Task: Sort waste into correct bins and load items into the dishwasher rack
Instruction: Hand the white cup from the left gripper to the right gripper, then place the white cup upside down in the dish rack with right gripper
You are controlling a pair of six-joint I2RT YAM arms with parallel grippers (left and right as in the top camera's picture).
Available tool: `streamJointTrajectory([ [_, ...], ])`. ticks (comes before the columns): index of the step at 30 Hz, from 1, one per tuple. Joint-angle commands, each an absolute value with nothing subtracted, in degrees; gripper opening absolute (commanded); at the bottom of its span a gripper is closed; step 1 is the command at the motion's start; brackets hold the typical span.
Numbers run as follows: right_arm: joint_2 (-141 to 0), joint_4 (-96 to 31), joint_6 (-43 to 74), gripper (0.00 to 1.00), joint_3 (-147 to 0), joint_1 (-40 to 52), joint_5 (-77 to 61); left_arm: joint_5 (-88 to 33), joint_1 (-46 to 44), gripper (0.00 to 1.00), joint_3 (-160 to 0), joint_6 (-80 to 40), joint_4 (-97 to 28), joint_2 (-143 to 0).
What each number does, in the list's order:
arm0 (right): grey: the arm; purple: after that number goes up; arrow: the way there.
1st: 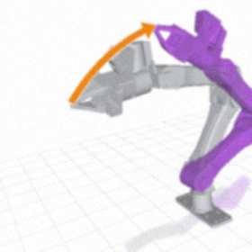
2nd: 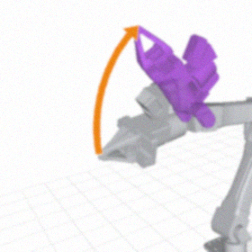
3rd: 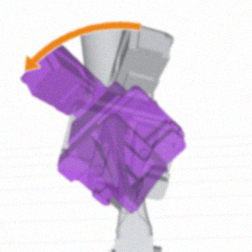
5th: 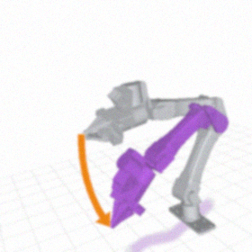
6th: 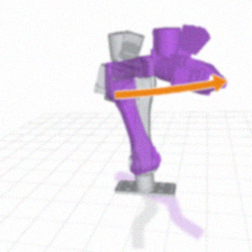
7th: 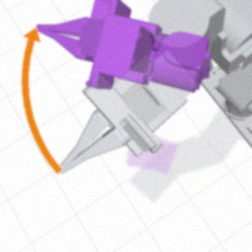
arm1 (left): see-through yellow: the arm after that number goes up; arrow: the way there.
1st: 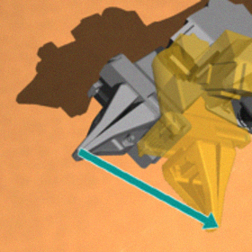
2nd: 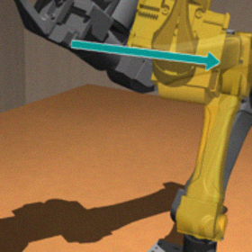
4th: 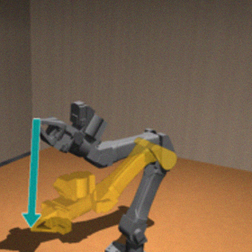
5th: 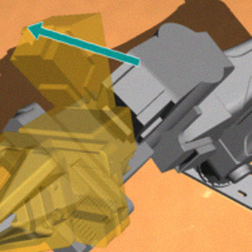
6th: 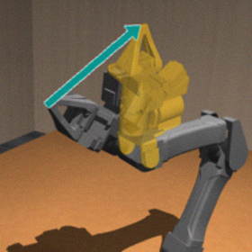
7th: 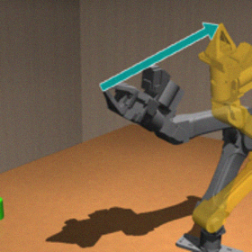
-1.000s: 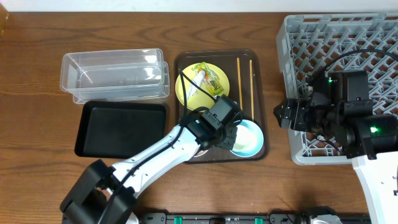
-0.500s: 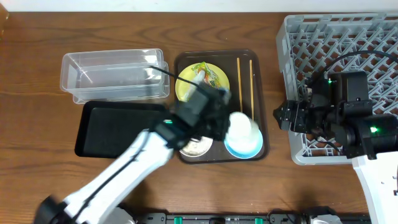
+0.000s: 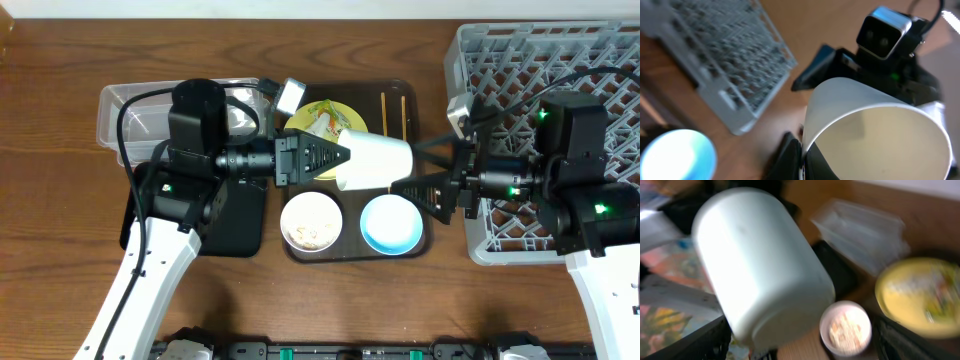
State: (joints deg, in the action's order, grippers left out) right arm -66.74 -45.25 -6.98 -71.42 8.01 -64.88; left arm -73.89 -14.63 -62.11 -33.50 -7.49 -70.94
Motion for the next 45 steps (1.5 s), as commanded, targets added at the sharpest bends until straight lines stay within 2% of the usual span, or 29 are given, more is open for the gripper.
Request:
streamJointTrajectory([
  [1,-66.54,-40.25,-5.82,0.88,-72.31,9.91,-73.54,-83.0,-14.44,0.06,-62.92,-36.75,-6.7,-70.65],
  [7,-66.74,-29.26,1.8,0.86,-72.31,14.41,-72.84,-83.13,-14.41,0.06,-62.92,-36.75,-6.7,-70.67],
  [10,-66.78,-29.78,1.89,0.82,-72.31,16.38,-69.76,-83.13,-14.41,0.06,-62.92,-36.75,-6.68,-70.67],
  [20,-66.76,-32.4,1.89,0.84,-72.31,16.05,-70.98,-83.18,-14.41,0.06,-62.92,-40.36,-0.27,-70.67],
  [22,-66.76,-32.56,1.89,0.77,-72.31,16.03,-71.0,-83.18,-14.41,0.06,-62.92,-40.64,0.27,-70.67],
  [28,-66.74,-31.66,1.89,0.78,-72.34,16.03,-71.0,-84.18,-14.44,0.06,-62.92,-40.66,0.25,-70.67],
  [30,-66.65,-31.66,1.89,0.74,-72.34,16.01,-71.0,-84.25,-14.41,0.06,-62.92,-40.66,0.27,-70.67],
  [32,-66.48,-31.7,1.93,0.64,-72.31,15.44,-70.98,-84.23,-14.41,0.06,-62.92,-40.64,0.3,-70.67],
  [34,-66.15,-31.73,3.01,0.61,-72.34,14.15,-70.98,-84.25,-14.41,0.07,-62.92,-40.66,0.27,-70.67],
  [35,-65.95,-31.75,3.4,0.6,-72.34,13.41,-71.0,-84.25,-14.41,0.09,-62.92,-40.66,0.3,-70.67],
  [36,-65.69,-31.94,3.84,0.59,-72.34,12.36,-71.0,-84.25,-14.41,0.18,-62.92,-40.66,0.27,-70.67],
  [37,-65.41,-32.18,3.9,0.58,-72.34,11.44,-71.0,-84.23,-14.41,0.37,-62.92,-40.86,0.27,-70.67],
  [39,-64.53,-33.23,4.27,0.56,-72.34,8.93,-71.0,-84.23,-14.41,0.39,-62.92,-40.91,0.3,-70.67],
  [40,-64.01,-34.04,4.25,0.56,-72.34,7.68,-70.98,-84.23,-14.41,0.42,-62.92,-40.88,0.3,-70.67],
  [41,-63.35,-35.27,4.25,0.56,-72.34,6.13,-70.94,-84.18,-14.41,0.5,-62.92,-40.86,0.3,-70.72],
  [45,-61.21,-42.28,4.27,0.56,-72.34,-0.25,-67.64,-83.4,-14.41,0.57,-62.92,-40.86,0.3,-70.72],
])
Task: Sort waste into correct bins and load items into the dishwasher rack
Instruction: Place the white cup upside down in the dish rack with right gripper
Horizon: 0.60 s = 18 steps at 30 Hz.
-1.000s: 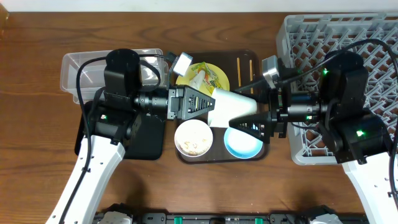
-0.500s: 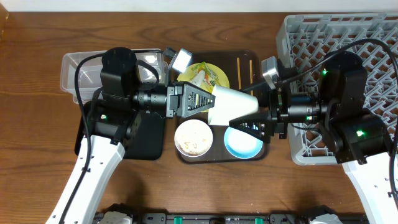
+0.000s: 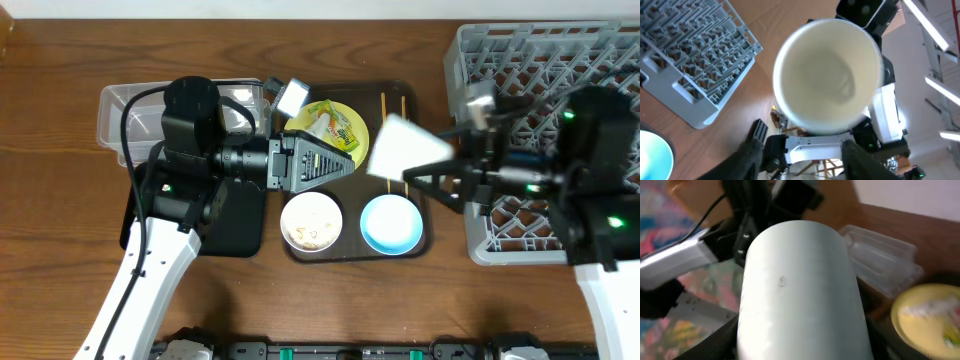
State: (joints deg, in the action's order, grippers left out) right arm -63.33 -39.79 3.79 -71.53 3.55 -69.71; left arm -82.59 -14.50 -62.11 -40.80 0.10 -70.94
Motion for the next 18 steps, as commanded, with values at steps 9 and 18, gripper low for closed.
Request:
streamJointTrajectory([
  [9,-60.58,-70.0,15.33,0.52,-72.31,-15.53,-13.72,-83.37,-14.41,0.57,-62.92,-40.82,0.1,-70.72],
  [18,-69.71,-77.91,18.35,0.52,-71.88,-17.93,-0.34,-83.37,-14.44,0.57,-62.89,-40.82,0.08,-70.72],
])
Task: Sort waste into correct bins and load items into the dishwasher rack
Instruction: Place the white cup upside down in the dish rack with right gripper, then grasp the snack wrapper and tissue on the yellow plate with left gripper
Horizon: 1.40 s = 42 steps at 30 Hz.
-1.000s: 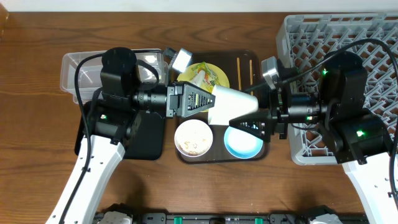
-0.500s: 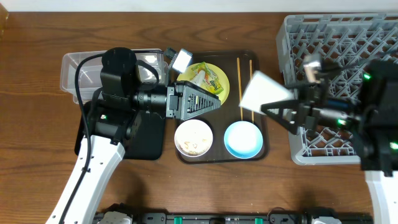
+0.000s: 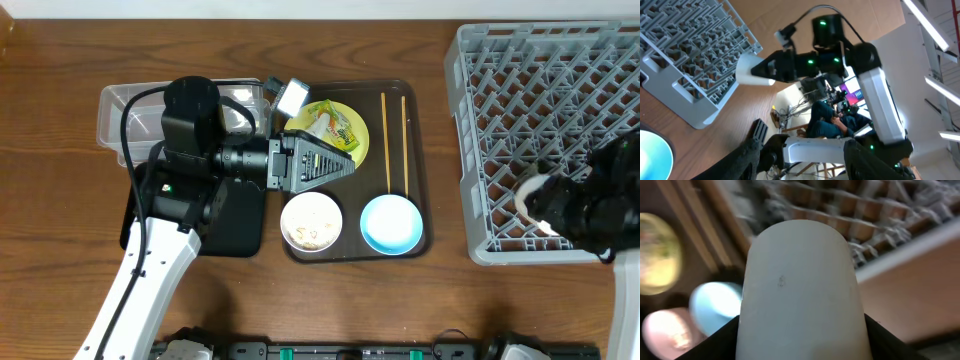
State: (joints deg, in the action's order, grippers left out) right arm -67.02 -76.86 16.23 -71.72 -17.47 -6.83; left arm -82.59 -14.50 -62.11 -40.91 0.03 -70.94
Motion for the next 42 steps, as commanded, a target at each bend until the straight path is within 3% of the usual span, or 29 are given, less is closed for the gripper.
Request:
streamJointTrajectory([
  [1,-70.89,-78.61,18.06,0.52,-71.61,-17.93,-0.47,-83.4,-14.44,0.57,-62.89,-40.84,0.08,-70.72],
  [9,-79.7,-76.55,16.03,0.58,-68.25,-14.9,-3.7,-83.33,-14.44,0.57,-62.87,-40.8,0.1,-70.74],
  [13,-82.37,-74.48,16.53,0.78,-68.14,-13.43,-4.82,-83.29,-14.44,0.57,-62.85,-40.8,0.1,-70.74],
  [16,-82.74,-73.6,17.37,0.88,-68.2,-13.15,-4.78,-83.05,-14.44,0.57,-62.85,-40.77,0.1,-70.74],
  [24,-79.05,-73.03,13.45,0.88,-70.67,-13.08,-16.84,-76.69,-17.89,0.57,-62.85,-38.7,-0.93,-70.74],
  [29,-72.23,-69.41,7.35,0.88,-70.7,-13.08,-28.49,-57.32,-24.64,0.57,-62.85,-28.32,-17.37,-70.74],
  [32,-68.1,-67.66,7.01,0.89,-70.7,-13.1,-31.88,-32.27,-30.13,0.56,-62.85,-24.84,-31.99,-71.57],
  [35,-64.71,-67.44,7.22,0.9,-70.7,-13.08,-32.01,-13.85,-35.75,0.56,-62.85,-24.8,-38.61,-74.02],
  [42,-61.71,-68.01,7.18,0.91,-70.67,-13.04,-32.77,-7.14,-41.67,0.55,-62.85,-24.71,-37.45,-81.73],
])
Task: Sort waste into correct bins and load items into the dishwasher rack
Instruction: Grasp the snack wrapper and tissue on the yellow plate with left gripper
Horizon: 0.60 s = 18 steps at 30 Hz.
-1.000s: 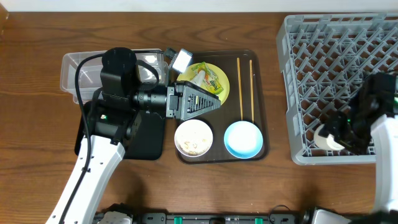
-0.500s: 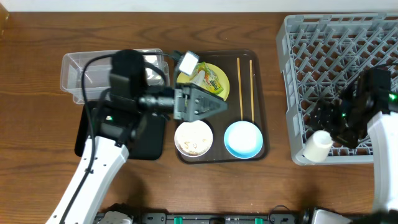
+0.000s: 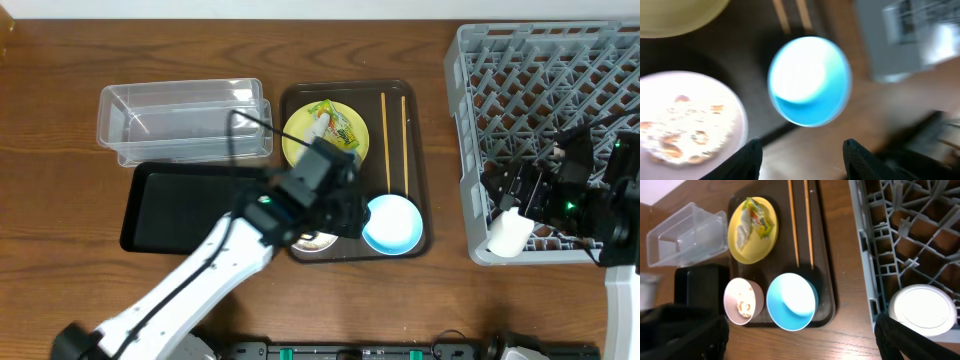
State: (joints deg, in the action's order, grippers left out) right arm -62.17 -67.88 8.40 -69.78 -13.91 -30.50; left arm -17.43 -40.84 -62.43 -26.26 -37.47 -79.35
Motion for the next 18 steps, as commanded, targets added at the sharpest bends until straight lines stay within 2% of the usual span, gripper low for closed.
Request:
streamJointTrajectory([
  [1,-61.71,-68.27,7.16,0.91,-70.67,-13.04,-33.41,-6.63,-41.58,0.55,-62.87,-25.02,-37.04,-82.43],
  [7,-61.89,-68.42,6.76,0.92,-70.67,-13.04,-34.63,0.71,-36.86,0.55,-64.66,-24.16,-32.88,-82.74],
  [12,-61.87,-68.38,6.74,0.92,-70.65,-13.04,-34.59,0.47,-30.65,0.55,-64.75,-17.8,-27.0,-85.71],
  [18,-61.91,-68.03,6.74,0.93,-70.65,-13.04,-34.54,1.21,-27.4,0.57,-65.71,-6.96,-20.32,-96.31],
])
